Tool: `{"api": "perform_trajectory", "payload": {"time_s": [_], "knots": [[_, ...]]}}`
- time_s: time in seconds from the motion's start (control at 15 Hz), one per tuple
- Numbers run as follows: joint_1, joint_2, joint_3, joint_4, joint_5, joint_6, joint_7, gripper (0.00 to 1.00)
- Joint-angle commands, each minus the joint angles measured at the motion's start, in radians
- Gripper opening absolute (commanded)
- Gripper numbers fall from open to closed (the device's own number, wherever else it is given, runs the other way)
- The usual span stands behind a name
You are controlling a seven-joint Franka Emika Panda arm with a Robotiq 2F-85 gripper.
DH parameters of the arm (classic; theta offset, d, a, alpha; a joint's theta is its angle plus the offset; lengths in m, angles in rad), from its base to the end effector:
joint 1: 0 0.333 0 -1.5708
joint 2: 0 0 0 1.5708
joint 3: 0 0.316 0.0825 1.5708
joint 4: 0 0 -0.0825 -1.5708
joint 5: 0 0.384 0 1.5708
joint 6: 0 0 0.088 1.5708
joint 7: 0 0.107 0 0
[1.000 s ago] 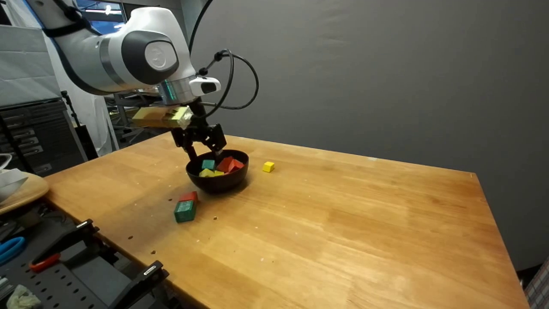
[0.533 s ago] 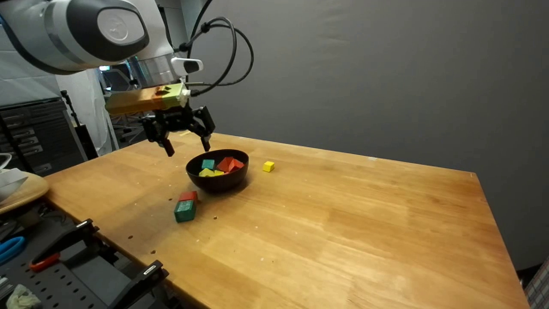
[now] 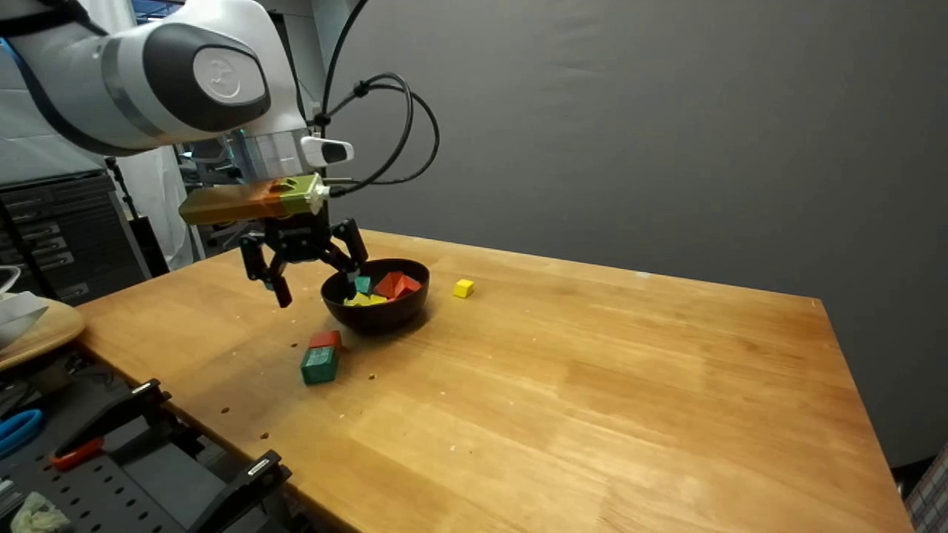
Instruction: Put all the blocks in the bowl one at a time except the right yellow block
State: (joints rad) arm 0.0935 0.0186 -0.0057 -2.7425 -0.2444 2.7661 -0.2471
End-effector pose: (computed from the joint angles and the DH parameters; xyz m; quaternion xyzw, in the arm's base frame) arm 0.3925 0.0449 0.2145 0.9598 0.2771 -0.0011 0.0451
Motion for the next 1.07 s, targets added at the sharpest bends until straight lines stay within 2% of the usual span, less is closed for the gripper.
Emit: {"api": "perform_trajectory", "payload": {"time_s": [0.0, 0.13, 0.4, 0.53, 0.67, 0.73, 1.0], "knots": [[-0.017, 0.046, 0.008, 0.032, -0.144, -0.051, 0.148, 1.0], [-0.019, 0.095, 0.005, 0.045, -0.16, -0.024, 0.144, 1.0], [-0.042, 0.208, 0.011, 0.063, -0.096, 0.103, 0.036, 1.0], [-0.074, 0.268, 0.032, 0.07, -0.042, 0.182, -0.027, 1.0], [-0.129, 0.325, 0.08, 0.076, 0.023, 0.247, -0.092, 1.0], [-0.161, 0.348, 0.11, 0.078, 0.045, 0.271, -0.116, 0.8], [-0.287, 0.399, 0.216, 0.084, 0.071, 0.329, -0.158, 0.49]]}}
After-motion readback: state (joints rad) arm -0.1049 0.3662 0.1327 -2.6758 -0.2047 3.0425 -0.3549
